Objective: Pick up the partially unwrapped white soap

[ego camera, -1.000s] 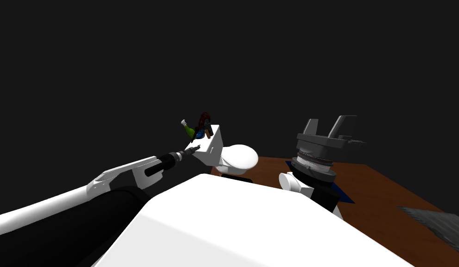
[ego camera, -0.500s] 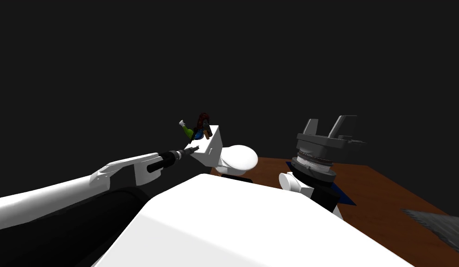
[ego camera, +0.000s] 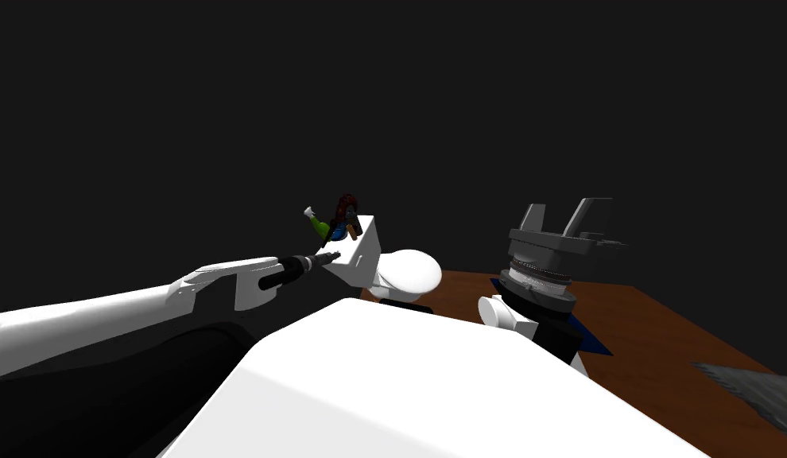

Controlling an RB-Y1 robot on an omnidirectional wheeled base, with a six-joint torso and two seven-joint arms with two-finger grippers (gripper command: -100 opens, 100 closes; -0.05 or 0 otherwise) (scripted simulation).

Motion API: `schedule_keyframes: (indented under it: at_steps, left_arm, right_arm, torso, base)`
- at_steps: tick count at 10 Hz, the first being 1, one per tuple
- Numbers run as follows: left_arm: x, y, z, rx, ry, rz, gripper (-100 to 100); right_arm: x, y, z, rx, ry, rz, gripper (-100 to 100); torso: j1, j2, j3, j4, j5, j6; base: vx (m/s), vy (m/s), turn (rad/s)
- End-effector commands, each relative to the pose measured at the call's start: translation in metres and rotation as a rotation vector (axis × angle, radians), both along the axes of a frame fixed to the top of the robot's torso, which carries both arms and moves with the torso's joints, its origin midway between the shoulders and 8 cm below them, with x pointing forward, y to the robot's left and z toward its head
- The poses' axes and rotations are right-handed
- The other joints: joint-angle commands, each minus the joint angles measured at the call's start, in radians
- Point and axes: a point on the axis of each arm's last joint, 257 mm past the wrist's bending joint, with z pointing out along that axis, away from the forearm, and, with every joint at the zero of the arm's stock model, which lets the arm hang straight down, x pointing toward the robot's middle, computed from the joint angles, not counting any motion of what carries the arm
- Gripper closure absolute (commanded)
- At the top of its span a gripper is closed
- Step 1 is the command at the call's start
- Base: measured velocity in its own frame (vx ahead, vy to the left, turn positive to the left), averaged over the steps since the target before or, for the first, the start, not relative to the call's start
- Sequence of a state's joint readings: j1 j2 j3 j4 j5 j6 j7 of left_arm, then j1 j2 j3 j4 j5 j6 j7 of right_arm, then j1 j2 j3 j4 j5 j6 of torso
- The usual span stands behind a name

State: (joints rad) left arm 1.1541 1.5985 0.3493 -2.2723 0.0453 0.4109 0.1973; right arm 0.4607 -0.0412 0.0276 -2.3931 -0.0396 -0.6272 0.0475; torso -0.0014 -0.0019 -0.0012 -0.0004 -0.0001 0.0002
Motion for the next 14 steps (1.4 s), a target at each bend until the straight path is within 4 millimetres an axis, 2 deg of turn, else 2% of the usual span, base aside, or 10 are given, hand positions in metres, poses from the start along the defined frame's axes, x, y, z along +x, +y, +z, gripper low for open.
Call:
schedule_keyframes:
  at_steps: [1, 7, 8, 9, 14]
  left_arm:
    - [0.001, 0.002, -0.001, 0.023, 0.013, -0.009, -100]
    - [0.006, 0.012, -0.005, 0.129, 0.072, -0.039, -100]
    - [0.006, 0.013, -0.005, 0.132, 0.073, -0.038, 0]
    - [-0.004, 0.021, -0.010, 0.132, 0.075, -0.001, -100]
    - [-0.025, 0.034, -0.020, 0.129, 0.080, 0.069, -100]
  right_arm:
    - [0.000, 0.000, 0.000, 0.000, 0.000, 0.000, 0]
    - [0.000, 0.000, 0.000, 0.000, 0.000, 0.000, 0]
    - [0.000, 0.000, 0.000, 0.000, 0.000, 0.000, 0]
    - [0.000, 0.000, 0.000, 0.000, 0.000, 0.000, 0]
    - [0.000, 0.000, 0.000, 0.000, 0.000, 0.000, 0]
  torso:
    - [0.000, 0.000, 0.000, 0.000, 0.000, 0.000]
    - [0.000, 0.000, 0.000, 0.000, 0.000, 0.000]
    - [0.001, 0.001, 0.001, 0.000, 0.000, 0.000]
    - [0.001, 0.002, 0.001, 0.000, 0.000, 0.000]
    - [0.004, 0.004, 0.003, 0.001, 0.001, 0.000]
  base:
    - [0.022, -0.015, 0.004]
    - [0.028, -0.019, 0.008]
    - [0.000, 0.000, 0.000]
    - [-0.032, 0.046, -0.133]
    - [-0.033, 0.047, -0.135]
